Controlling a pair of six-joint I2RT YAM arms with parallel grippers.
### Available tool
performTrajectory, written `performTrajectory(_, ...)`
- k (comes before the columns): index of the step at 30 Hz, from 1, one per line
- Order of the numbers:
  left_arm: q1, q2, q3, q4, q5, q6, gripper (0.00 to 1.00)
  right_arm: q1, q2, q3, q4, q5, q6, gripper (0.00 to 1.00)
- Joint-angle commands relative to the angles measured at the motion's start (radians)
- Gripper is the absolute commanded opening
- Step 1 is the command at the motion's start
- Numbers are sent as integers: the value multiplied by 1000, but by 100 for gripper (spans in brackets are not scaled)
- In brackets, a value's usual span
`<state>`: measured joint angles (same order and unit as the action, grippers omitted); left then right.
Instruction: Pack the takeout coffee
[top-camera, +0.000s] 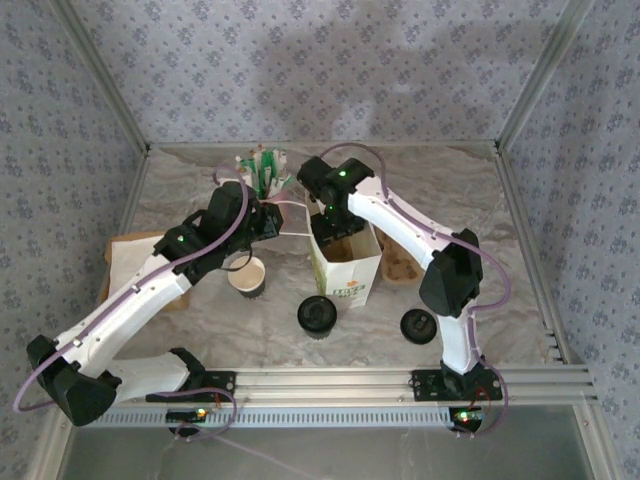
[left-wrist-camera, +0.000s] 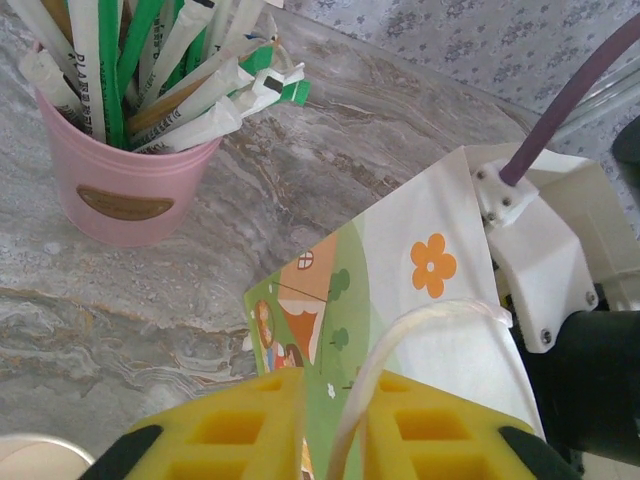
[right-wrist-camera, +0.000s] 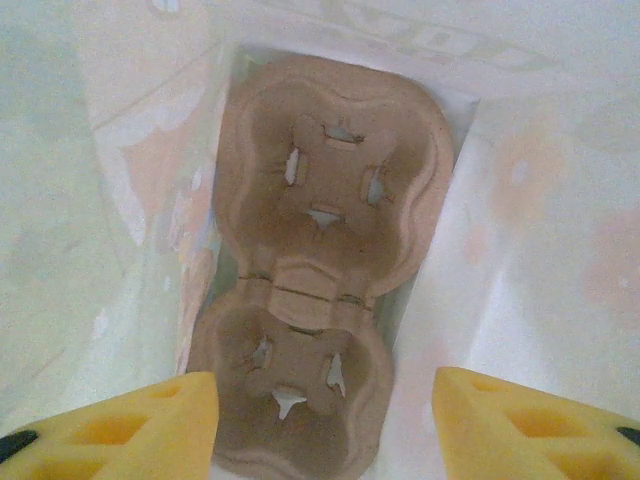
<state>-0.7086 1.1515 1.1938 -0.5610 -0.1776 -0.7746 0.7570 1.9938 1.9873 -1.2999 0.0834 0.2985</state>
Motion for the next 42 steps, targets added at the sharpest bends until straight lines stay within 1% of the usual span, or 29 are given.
performTrajectory(1, 5, -12, 15, 26, 4, 8, 26, 3, -27, 50, -59, 17, -9, 64)
performTrajectory(6, 5, -18, 17, 23, -1, 2, 43, 5, -67, 93, -71, 13, -6, 68)
performTrajectory(11, 5, -24, 29, 19, 8, -2, 56, 6, -104, 139, -79, 12, -4, 73)
performTrajectory(13, 6, -28, 38, 20, 21, -1, 64, 6, -122, 145, -69, 12, -4, 75)
performTrajectory(20, 5, -44, 72, 30, 68, 0, 90, 2, -197, 118, 14, -11, 5, 78)
performTrajectory(23, 6, -50, 90, 23, 79, 4, 99, -1, -224, 106, 58, -25, 11, 80)
performTrajectory(31, 5, -89, 116, 10, 91, 14, 100, -4, -286, 103, 163, -70, 22, 82)
performTrajectory(34, 5, -101, 133, 1, 101, 21, 99, -8, -320, 84, 231, -125, 33, 83)
performTrajectory(39, 5, -120, 146, 1, 138, 25, 99, -29, -382, 12, 385, -264, 88, 84)
performTrajectory(42, 5, -141, 148, -10, 162, 22, 99, -33, -413, -16, 433, -304, 106, 84)
